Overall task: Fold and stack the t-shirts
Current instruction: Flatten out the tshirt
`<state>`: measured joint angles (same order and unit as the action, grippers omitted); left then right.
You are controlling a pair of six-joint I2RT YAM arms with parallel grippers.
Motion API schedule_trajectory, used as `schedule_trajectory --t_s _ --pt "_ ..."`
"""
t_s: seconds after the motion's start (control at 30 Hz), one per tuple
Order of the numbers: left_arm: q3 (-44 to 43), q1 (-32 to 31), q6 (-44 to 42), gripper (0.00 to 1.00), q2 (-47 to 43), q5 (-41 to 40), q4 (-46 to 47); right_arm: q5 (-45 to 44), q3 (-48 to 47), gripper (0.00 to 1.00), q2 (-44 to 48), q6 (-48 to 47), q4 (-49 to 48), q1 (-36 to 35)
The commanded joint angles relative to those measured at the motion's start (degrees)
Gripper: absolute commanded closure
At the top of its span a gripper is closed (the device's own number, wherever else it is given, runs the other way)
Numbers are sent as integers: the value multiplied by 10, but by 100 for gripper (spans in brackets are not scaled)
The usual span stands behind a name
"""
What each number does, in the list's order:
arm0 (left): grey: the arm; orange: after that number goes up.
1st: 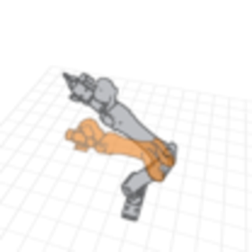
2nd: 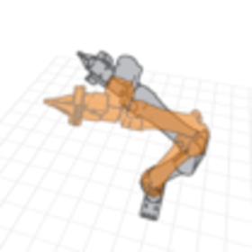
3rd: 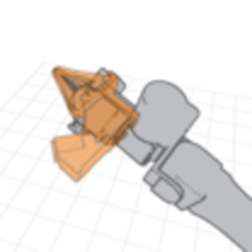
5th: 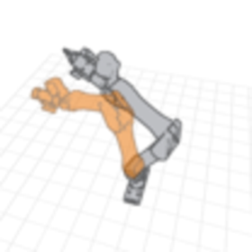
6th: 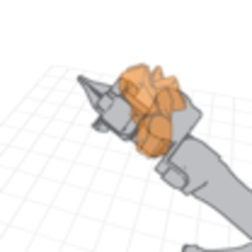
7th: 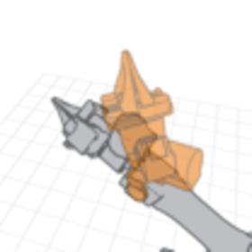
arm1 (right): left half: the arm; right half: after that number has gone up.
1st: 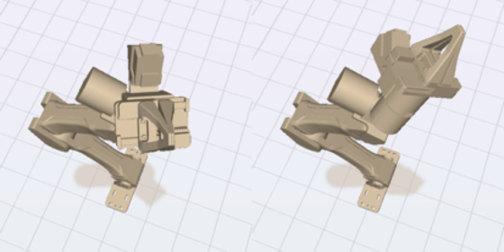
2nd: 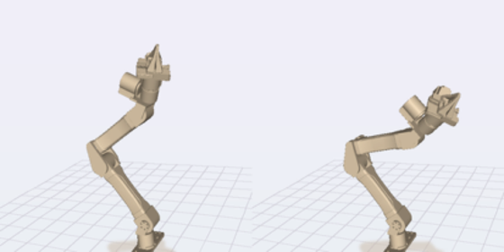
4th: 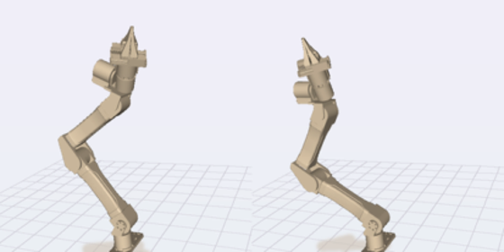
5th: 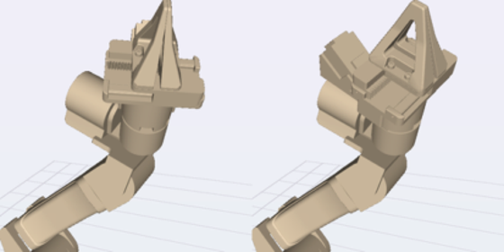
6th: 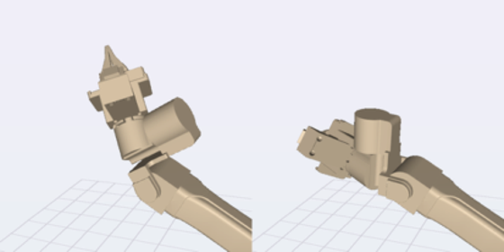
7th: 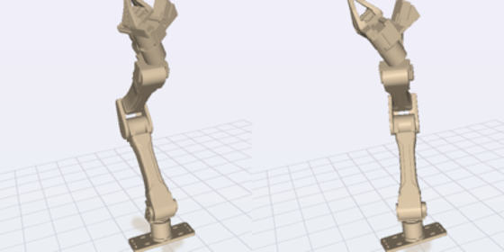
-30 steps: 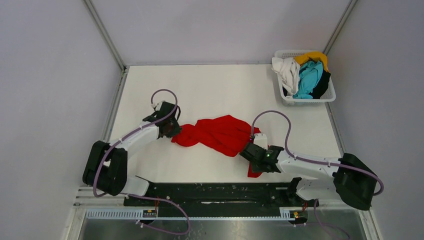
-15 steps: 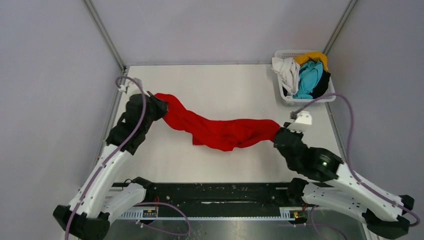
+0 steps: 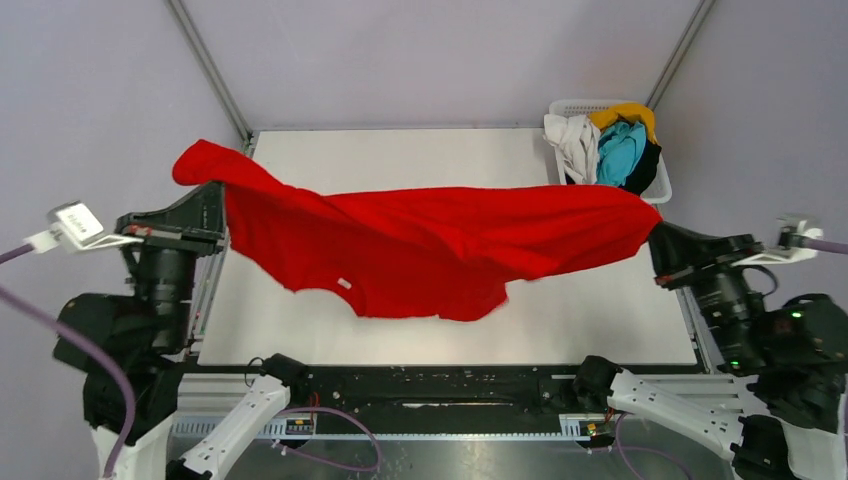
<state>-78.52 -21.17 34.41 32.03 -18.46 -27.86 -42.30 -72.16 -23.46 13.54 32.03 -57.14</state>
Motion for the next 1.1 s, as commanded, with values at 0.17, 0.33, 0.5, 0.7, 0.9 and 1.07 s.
schedule_trajectory --t_s 0.17,0.33,0.5,0.7,0.9,1.07 --pt "-128 -1 -61 100 38 16 0 52 -160 100 -116 -122 -40 -3" --pt "-112 -1 -65 100 81 -43 -3 -60 -152 100 -184 -174 -62 -3" --pt "-86 2 -61 100 218 -175 -43 -229 -42 100 -277 -209 -125 15" --pt "-123 98 -31 95 501 -82 -43 69 109 100 -399 36 -85 249" --pt "-431 112 -45 2 863 -17 -161 130 76 49 -583 118 -80 353" --pt "-403 100 -31 1 843 -25 -197 186 49 1 -597 91 -64 357"
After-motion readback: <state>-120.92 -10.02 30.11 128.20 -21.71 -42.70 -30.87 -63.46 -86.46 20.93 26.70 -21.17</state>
